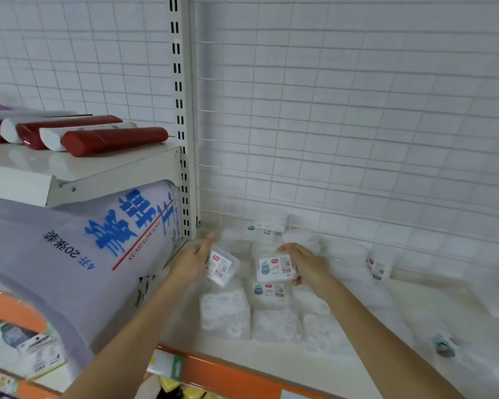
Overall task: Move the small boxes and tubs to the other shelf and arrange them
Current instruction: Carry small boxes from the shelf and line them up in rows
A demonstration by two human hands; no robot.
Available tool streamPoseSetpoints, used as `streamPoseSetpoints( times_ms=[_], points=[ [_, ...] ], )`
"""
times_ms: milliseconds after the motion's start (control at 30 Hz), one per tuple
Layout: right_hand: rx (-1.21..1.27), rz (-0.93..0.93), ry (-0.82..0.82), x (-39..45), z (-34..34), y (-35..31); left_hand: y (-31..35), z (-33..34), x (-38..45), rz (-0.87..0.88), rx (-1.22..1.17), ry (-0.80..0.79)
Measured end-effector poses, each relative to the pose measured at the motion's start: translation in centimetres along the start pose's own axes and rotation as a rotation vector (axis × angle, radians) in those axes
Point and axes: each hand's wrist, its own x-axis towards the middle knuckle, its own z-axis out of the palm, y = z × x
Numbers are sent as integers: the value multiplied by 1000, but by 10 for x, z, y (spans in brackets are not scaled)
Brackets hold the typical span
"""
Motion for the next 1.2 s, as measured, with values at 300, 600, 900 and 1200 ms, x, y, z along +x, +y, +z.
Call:
streamPoseSetpoints(
  times_ms=[300,600,900,1200],
  points=[
    [-125,5,-298,-5,-20,23,-4,3,-9,-89,43,-152],
    [-473,-120,-234,-15,-9,14,-37,-7,-15,-108,-152,-381],
    [-696,-154,-81,-39,1,17,-48,1,-12,112,-73,-229],
    [-834,-295,78,-79,-13,17,-28,-4,-8,297,20,-115]
  ],
)
